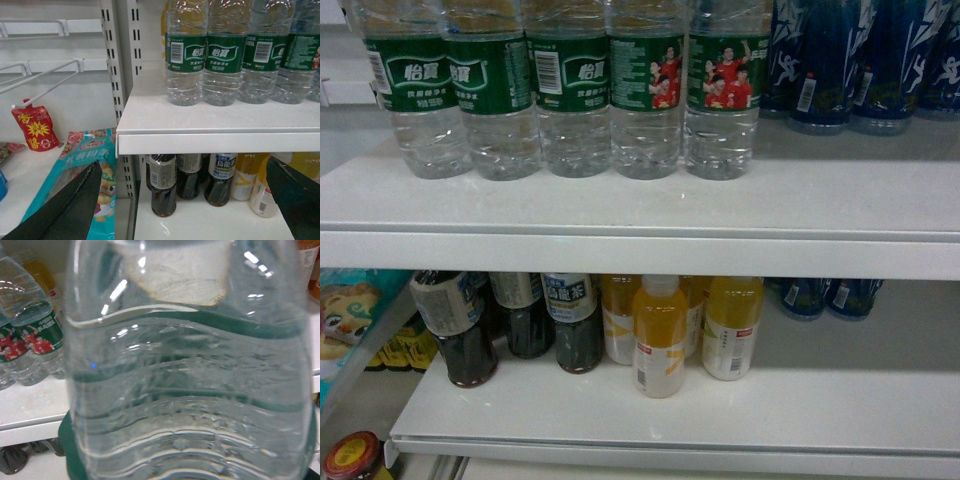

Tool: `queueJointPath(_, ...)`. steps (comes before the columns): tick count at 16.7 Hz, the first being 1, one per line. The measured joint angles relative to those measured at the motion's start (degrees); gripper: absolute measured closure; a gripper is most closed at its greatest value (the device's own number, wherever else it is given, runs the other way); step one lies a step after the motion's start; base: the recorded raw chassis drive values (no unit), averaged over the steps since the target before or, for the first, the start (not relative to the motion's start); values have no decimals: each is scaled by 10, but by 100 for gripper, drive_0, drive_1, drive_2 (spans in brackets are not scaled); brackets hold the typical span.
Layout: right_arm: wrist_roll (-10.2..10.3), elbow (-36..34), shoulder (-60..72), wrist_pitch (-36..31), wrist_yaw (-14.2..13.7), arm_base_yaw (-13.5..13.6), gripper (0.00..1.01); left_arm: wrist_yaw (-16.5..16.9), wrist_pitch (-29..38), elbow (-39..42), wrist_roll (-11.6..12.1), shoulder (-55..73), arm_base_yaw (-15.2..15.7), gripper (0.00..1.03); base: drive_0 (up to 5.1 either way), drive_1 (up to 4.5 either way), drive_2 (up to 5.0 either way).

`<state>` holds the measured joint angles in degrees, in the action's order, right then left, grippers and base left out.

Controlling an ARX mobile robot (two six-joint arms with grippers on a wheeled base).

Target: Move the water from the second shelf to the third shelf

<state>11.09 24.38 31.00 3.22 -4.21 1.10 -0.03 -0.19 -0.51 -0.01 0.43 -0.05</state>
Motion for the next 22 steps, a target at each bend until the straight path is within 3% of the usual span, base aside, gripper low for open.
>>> queueJointPath(11,0,0,0,1,0,0,58,0,0,0,0,0,0,5,-426,188,188)
queueJointPath(22,0,0,0,0,-4,0,58,0,0,0,0,0,0,5,0,0,0)
